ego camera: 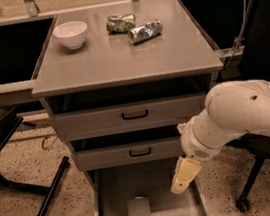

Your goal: Pick 7up can from bottom drawer and place on counter

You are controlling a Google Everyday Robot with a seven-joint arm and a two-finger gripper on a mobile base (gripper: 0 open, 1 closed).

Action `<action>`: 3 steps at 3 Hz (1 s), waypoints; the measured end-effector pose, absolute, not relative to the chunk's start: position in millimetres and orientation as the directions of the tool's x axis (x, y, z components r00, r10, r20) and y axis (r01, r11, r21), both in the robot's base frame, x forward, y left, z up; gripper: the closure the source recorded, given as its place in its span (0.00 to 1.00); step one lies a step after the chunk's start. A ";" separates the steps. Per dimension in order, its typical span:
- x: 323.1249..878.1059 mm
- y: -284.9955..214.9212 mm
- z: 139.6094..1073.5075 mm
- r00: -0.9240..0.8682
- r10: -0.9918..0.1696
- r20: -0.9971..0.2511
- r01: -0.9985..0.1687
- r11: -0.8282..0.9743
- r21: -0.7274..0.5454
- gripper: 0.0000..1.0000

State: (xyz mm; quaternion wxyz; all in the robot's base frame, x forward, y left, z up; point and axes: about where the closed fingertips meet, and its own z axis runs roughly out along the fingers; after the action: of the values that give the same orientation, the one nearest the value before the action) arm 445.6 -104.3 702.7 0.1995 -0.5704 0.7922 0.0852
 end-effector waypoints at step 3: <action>471.3 -9.0 535.9 -0.317 -0.726 -0.610 -0.928 0.371 0.040 0.00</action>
Offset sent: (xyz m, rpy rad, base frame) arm 0.0602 0.1093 -0.1921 0.4085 -0.0695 -0.1182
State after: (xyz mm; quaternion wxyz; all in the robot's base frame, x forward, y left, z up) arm 471.3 -9.0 535.9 0.2563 -0.5251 0.7874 0.1964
